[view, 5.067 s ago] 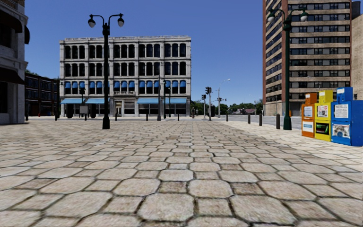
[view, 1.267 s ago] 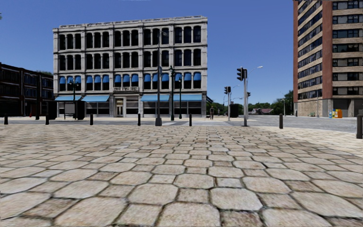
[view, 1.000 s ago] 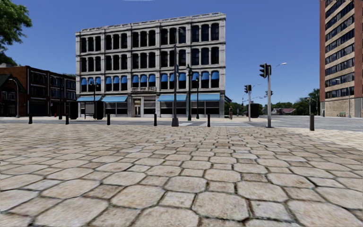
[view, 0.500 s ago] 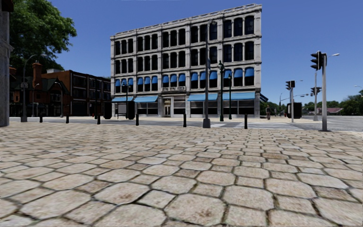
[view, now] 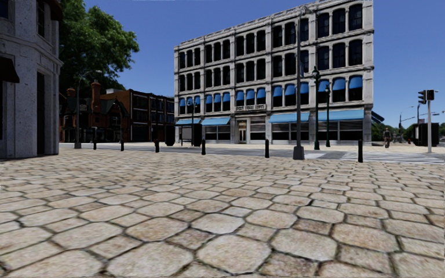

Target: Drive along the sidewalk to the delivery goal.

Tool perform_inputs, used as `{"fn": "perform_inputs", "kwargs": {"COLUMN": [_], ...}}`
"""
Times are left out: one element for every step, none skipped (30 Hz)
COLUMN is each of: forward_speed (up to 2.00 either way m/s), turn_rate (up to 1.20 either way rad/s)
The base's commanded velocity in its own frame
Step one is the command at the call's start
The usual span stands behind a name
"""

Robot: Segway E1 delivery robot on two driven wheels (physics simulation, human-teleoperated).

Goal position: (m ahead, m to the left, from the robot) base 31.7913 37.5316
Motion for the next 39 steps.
{"fn": "perform_inputs", "kwargs": {"forward_speed": [1.99,1.99,1.99,1.99,1.99,1.99,1.99,1.99,1.99,1.99,1.99,1.99,1.99,1.99,1.99,1.99,1.99,1.99,1.99,1.99,1.99,1.99,1.99,1.99,1.99,1.99,1.99,1.99,1.99,1.99,1.99,1.99,1.99,1.99,1.99,1.99,1.99,1.99,1.99], "turn_rate": [0.0,0.0,0.0,0.0,0.0,0.0,0.0,0.0,0.0,0.0,0.0,0.0,0.0,0.0,0.0,0.06,0.1,0.16,0.16,0.22,0.3,0.33,0.34,0.34,0.35,0.35,0.35,0.35,0.35,0.35,0.35,0.35,0.35,0.35,0.35,0.35,0.35,0.35,0.35]}}
